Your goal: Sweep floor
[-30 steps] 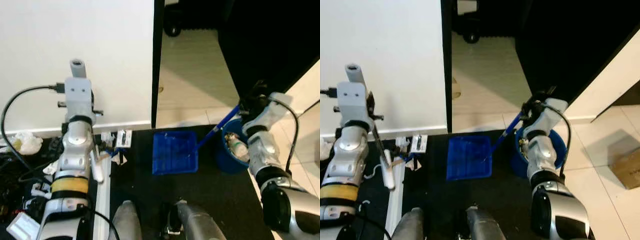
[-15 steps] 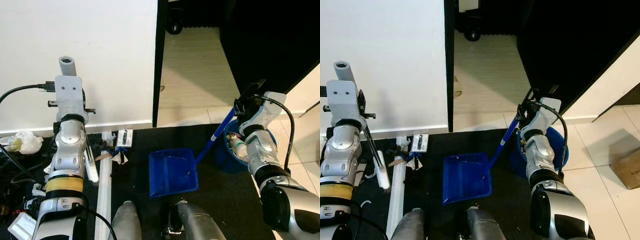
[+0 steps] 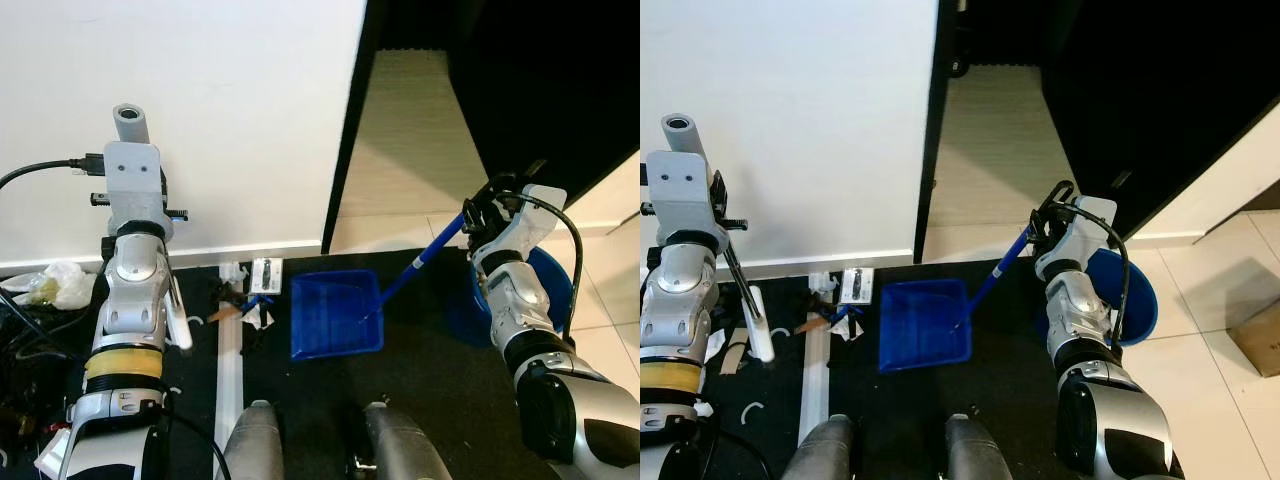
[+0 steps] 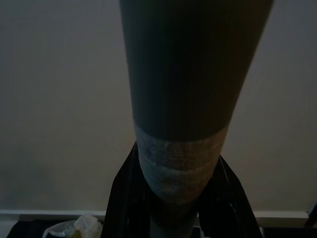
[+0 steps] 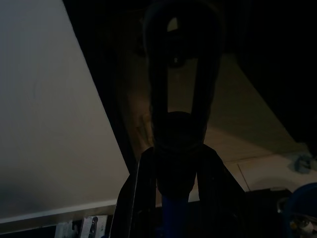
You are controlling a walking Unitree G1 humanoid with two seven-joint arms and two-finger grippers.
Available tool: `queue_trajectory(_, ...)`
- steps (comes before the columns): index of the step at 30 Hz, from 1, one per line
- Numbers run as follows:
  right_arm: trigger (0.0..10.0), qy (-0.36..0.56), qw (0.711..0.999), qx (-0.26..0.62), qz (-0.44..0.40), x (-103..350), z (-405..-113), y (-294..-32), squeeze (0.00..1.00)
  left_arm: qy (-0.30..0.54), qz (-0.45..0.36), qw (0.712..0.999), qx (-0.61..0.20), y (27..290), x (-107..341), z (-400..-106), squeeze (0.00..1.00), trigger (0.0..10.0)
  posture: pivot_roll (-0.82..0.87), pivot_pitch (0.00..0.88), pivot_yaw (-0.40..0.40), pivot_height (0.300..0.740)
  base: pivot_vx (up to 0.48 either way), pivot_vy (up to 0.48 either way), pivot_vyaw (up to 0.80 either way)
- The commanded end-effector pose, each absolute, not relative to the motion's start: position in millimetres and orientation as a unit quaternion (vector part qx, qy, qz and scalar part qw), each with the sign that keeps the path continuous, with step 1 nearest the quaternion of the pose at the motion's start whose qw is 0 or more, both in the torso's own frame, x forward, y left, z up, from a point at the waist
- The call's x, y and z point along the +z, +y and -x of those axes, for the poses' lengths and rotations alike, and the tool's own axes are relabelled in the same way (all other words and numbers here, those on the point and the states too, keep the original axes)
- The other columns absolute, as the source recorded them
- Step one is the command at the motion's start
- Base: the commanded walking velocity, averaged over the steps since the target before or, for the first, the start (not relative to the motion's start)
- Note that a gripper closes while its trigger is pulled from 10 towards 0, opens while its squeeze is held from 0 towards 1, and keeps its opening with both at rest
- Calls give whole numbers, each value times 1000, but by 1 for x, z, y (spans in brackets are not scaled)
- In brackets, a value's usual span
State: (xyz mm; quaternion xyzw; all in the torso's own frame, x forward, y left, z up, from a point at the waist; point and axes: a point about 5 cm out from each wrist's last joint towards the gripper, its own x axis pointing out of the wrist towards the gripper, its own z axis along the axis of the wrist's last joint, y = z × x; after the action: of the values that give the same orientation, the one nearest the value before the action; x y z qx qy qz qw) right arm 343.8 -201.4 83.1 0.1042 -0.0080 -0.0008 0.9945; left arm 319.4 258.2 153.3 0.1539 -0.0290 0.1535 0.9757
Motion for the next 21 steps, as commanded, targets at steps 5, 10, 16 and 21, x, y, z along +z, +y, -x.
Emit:
queue_trajectory(5, 10000, -8, 995, -14, -100, 85, -343, -215, 0, -62, -183, 970, 148, 260, 170, -326, 0, 10000, 131, 106, -94, 740, 0, 0, 0)
queue_trajectory(10, 10000, -14, 995, -11, -96, 89, -344, -218, 0, -72, -193, 968, 143, 261, 174, -330, 0, 10000, 129, 160, -96, 740, 0, 0, 0)
queue_trajectory(16, 10000, -49, 994, -21, -95, 104, -349, -227, 0, -105, -183, 968, 133, 265, 183, -329, 0, 10000, 129, 239, -93, 740, 0, 0, 0)
queue_trajectory(21, 10000, -82, 991, -25, -106, 122, -357, -231, 0, -120, -181, 970, 114, 271, 188, -326, 0, 10000, 124, 324, -94, 740, 0, 0, 0)
